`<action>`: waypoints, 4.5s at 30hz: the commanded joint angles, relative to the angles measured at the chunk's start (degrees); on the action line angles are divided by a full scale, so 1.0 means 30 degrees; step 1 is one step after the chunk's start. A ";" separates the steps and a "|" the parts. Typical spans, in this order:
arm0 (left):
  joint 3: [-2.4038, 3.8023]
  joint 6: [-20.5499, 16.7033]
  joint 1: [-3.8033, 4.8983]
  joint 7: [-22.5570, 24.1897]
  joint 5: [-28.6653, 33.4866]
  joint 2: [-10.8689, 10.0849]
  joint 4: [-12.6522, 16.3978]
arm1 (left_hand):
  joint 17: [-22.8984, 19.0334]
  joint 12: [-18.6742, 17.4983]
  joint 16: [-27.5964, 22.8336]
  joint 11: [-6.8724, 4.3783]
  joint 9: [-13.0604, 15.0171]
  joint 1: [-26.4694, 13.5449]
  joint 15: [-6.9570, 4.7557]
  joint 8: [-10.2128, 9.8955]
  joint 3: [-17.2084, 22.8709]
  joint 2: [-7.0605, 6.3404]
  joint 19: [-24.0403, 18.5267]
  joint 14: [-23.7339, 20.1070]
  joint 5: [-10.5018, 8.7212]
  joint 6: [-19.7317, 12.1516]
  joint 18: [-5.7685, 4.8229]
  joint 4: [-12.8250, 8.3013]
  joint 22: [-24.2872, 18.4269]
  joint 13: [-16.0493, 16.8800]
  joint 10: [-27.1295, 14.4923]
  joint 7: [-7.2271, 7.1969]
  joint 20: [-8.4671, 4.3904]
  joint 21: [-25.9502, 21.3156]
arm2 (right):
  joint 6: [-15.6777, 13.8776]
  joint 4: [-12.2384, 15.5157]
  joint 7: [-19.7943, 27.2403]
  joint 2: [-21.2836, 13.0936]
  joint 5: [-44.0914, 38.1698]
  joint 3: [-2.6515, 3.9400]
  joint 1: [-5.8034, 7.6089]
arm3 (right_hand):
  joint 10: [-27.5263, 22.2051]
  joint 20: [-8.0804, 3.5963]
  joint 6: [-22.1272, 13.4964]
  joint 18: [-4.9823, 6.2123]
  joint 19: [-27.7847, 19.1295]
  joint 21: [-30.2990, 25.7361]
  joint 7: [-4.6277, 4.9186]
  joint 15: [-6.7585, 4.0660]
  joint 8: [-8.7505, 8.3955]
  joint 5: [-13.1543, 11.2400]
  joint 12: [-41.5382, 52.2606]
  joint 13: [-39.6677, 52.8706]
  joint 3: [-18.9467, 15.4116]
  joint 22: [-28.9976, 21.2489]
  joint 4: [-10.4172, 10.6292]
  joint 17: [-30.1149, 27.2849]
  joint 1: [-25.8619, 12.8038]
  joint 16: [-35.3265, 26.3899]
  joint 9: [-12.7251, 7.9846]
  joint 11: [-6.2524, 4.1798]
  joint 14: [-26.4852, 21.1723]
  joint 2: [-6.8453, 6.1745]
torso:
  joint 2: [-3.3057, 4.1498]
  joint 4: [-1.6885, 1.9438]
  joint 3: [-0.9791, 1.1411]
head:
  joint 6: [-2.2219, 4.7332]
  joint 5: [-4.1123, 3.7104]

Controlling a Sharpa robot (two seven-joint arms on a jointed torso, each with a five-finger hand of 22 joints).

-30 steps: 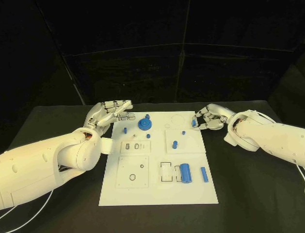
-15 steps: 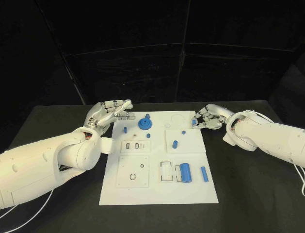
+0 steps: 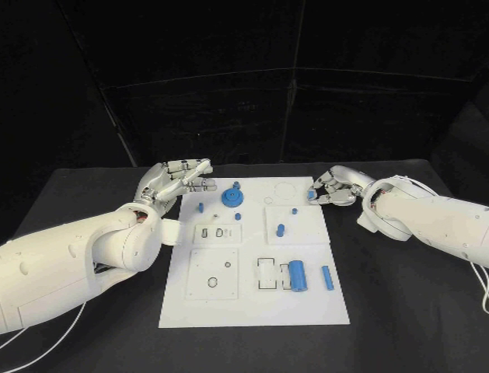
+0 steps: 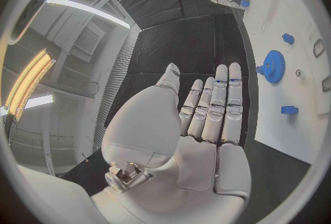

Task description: Assemble the parts on the task board

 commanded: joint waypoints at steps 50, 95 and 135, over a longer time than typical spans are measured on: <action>0.0023 0.0243 0.0235 0.0035 -0.0088 -0.0168 -0.0240 | 0.0038 -0.0142 -0.0069 0.0065 -0.0029 0.0045 0.0052 -0.0131 0.0007 0.0201 0.0036 -0.0100 0.0103 0.0078 0.0218 -0.0116 -0.0037 -0.0020 -0.0046 0.0084 0.0031 -0.0125 | -0.3687 0.6638 -0.6379 0.3492 -0.4096 0.0014 0.0126 | 0.1003 -0.0607 0.1349 -0.0307 0.0466 0.0494 -0.0575 -0.0632 0.0453 0.0482 0.0590 0.1767 0.2051 0.0694 -0.0651 0.4990 -0.0583 0.0311 0.0152 -0.0704 0.2006 0.0705 | -0.0163 0.0154 -0.0155 | -0.0305 0.0929; 0.0023 0.0220 0.0319 -0.0048 -0.0087 -0.0035 -0.0639 | 0.0038 -0.0142 -0.0069 0.0065 -0.0029 0.0045 0.0052 -0.0131 0.0007 0.0201 0.0036 -0.0100 0.0103 0.0078 0.0218 -0.0116 -0.0037 -0.0020 -0.0046 0.0084 0.0031 -0.0125 | -0.1438 0.5837 -0.8639 0.5077 -0.7684 -0.0824 -0.0632 | 0.0938 -0.0605 0.1357 -0.0300 0.0466 0.0452 -0.0563 -0.0629 0.0367 0.0825 0.0481 0.1709 0.2019 0.0644 -0.0487 0.5031 -0.1489 0.0328 0.0155 -0.0694 0.2016 -0.0108 | -0.0171 0.0111 -0.0107 | -0.0868 0.1281; 0.0023 0.0295 0.0317 -0.0231 -0.0089 -0.0075 -0.0641 | 0.0075 -0.0180 -0.0114 0.0074 -0.0031 0.0072 0.0059 -0.0167 0.0004 0.0233 0.0040 -0.0096 0.0105 0.0066 0.0221 -0.0167 -0.0058 -0.0018 -0.0049 0.0104 0.0039 -0.0147 | -0.0893 0.5656 -0.9309 0.5251 -0.7703 -0.0833 -0.0638 | 0.0548 -0.0380 0.0478 -0.0274 0.0369 0.0292 -0.0147 -0.0353 -0.0340 0.0916 0.0025 0.1345 0.2054 0.0429 -0.0362 0.4911 -0.2252 0.0279 -0.0057 -0.0349 0.1988 -0.1279 | -0.0173 0.0121 -0.0117 | -0.1010 0.1247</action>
